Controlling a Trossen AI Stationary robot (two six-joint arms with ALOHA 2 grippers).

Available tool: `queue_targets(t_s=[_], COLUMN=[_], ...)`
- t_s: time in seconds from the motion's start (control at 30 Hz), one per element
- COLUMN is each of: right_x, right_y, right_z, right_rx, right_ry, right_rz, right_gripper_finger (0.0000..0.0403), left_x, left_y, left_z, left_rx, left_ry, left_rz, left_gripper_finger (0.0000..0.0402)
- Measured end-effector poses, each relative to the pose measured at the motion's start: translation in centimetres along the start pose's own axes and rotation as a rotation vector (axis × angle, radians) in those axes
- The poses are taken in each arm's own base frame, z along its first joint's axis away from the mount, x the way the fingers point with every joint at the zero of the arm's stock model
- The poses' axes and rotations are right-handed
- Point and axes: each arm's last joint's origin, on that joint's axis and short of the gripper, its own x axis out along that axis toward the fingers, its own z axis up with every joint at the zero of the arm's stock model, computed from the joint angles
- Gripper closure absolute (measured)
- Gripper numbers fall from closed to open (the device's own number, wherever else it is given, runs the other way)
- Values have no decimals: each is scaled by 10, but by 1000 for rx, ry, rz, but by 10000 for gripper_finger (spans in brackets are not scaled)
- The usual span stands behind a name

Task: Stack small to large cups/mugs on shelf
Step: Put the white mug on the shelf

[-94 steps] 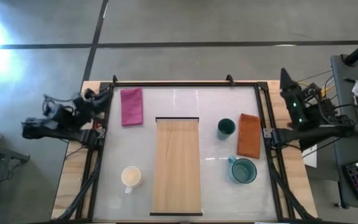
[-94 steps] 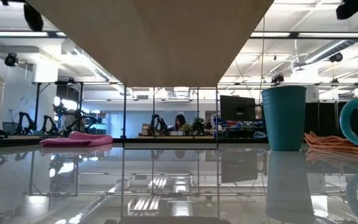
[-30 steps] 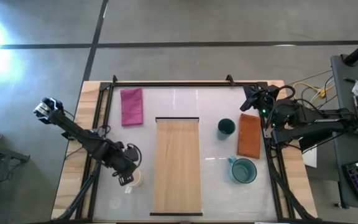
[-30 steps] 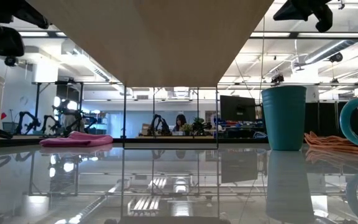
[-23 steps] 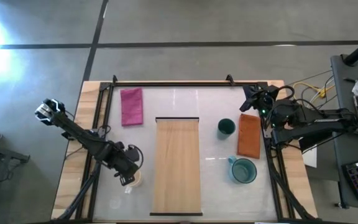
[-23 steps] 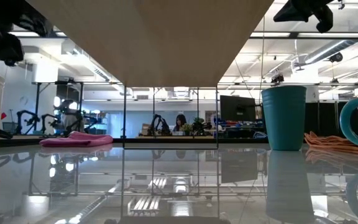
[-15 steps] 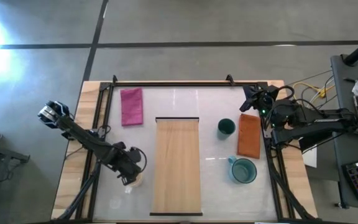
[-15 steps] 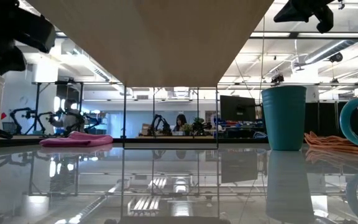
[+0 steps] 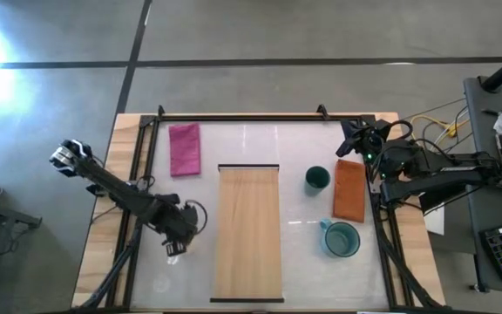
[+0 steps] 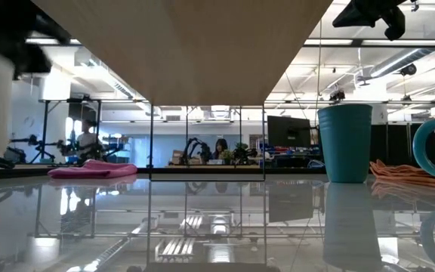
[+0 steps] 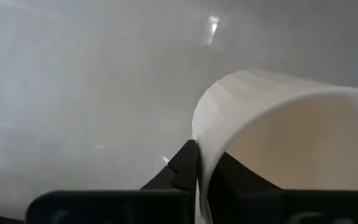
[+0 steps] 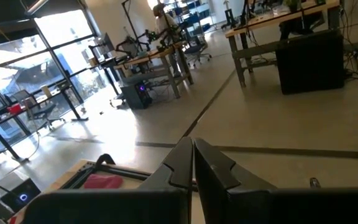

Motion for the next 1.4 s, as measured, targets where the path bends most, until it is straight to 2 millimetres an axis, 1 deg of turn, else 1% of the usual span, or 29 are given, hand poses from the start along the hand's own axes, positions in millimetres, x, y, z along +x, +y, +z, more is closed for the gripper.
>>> queue_targets(t_s=[0.13,0.2,0.3,0.4,0.53,0.63,0.7,0.8,0.9,1.0,1.17,1.4], right_x=[0,0,0,3,8,11,13,17,23,28,37,54], right_y=[0,0,1,2,0,-2,-3,1,8,15,30,58], right_z=[0,0,0,-1,-2,-7,-14,-25,-30,-30,-29,-37], right_rx=[0,0,1,32,160,235,262,283,291,279,266,238], right_ry=[0,0,16,58,135,221,305,412,442,454,504,652], right_rz=[0,0,34,108,186,208,215,231,235,224,247,329], right_gripper_finger=[394,394,394,394,394,394,394,394,394,394,394,394], left_x=[-48,-71,-102,-126,-149,-163,-167,-163,-154,-144,-138,-125], left_y=[20,31,47,65,87,96,98,94,89,85,81,78], left_z=[8,13,26,51,89,114,131,156,178,197,214,222], left_rx=[34,81,245,389,503,609,686,799,876,893,906,921], left_ry=[-95,-149,-222,-266,-308,-346,-353,-348,-343,-341,-358,-336], left_rz=[-3,18,74,131,149,173,198,195,164,126,67,1], left_gripper_finger=[400,401,401,401,401,401,401,401,401,401,401,401])
